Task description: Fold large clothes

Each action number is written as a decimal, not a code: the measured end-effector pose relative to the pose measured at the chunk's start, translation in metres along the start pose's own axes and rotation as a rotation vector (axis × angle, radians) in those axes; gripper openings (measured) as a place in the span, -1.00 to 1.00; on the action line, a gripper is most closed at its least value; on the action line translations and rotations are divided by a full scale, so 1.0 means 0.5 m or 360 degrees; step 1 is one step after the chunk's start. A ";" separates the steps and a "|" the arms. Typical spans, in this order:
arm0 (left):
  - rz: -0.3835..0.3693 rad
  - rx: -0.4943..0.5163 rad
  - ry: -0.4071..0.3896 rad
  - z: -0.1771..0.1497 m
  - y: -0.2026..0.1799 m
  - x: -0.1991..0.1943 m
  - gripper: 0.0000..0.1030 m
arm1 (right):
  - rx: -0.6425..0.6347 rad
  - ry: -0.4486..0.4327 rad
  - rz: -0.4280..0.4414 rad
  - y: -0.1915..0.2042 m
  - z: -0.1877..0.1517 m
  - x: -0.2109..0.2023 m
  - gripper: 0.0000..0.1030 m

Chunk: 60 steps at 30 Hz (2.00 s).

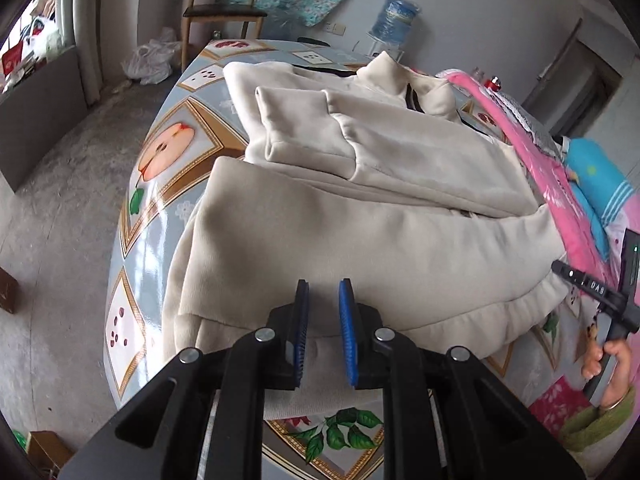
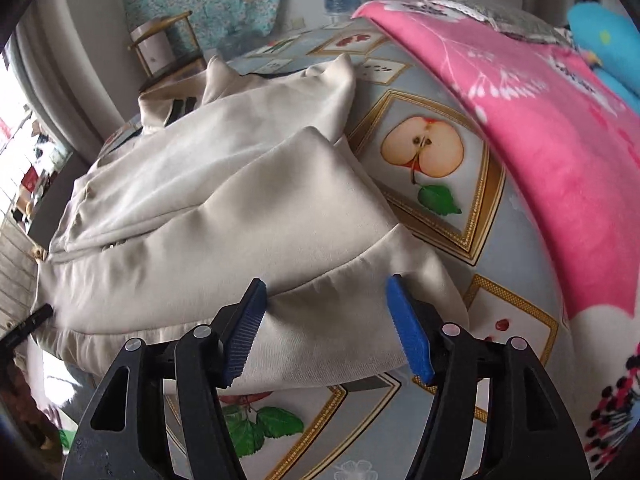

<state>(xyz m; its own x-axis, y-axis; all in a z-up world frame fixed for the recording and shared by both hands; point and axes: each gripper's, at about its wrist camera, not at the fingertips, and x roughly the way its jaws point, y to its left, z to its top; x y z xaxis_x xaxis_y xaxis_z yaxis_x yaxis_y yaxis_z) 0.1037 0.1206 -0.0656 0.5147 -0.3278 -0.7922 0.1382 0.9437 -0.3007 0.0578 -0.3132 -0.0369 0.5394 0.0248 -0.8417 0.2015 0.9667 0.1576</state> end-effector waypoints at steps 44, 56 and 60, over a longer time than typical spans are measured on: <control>0.0472 0.0216 0.0137 0.645 -0.189 0.341 0.55 | -0.0201 0.0437 0.0416 0.252 0.627 0.327 0.66; 0.0644 0.0505 0.0173 0.633 -0.244 0.435 0.51 | -0.0378 0.0566 0.0167 0.268 0.617 0.409 0.31; 0.0637 0.0540 0.0237 0.620 -0.246 0.425 0.35 | -0.0459 0.0599 0.0208 0.267 0.592 0.373 0.01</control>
<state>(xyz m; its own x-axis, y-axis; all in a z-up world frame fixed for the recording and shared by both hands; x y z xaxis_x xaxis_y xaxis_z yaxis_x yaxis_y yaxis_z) 0.4583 -0.0511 -0.0322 0.4613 0.0805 -0.8836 0.2340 0.9496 0.2086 0.4276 -0.2551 -0.0201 0.2016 0.1896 -0.9609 -0.1115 0.9792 0.1698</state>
